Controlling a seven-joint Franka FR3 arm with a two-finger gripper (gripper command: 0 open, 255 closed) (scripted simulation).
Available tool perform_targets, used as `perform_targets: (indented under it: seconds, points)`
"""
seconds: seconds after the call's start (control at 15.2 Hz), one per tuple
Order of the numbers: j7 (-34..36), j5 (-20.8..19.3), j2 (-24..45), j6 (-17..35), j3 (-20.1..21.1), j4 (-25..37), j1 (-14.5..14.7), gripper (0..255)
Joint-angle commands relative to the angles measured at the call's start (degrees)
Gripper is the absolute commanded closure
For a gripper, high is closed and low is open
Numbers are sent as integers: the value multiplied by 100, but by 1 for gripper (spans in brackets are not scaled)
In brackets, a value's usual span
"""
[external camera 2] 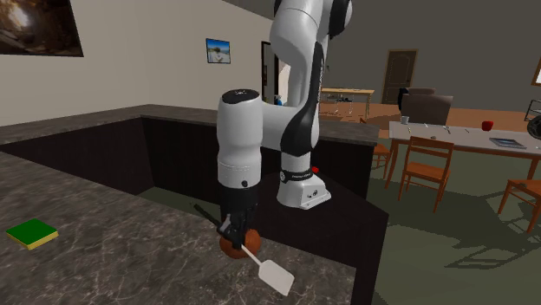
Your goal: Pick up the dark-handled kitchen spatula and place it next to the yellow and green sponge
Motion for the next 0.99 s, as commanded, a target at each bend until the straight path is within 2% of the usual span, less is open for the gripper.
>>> perform_targets:
  seconds: [0.0, 0.4, 0.92]
  points:
    - [-449, 144, -130, -46, -309, -49, -7, 255]
    - [-1084, -424, 219, 50, -790, 84, -652, 255]
    - [-1519, -1590, 1056, 0, -1380, 684, -1469, 255]
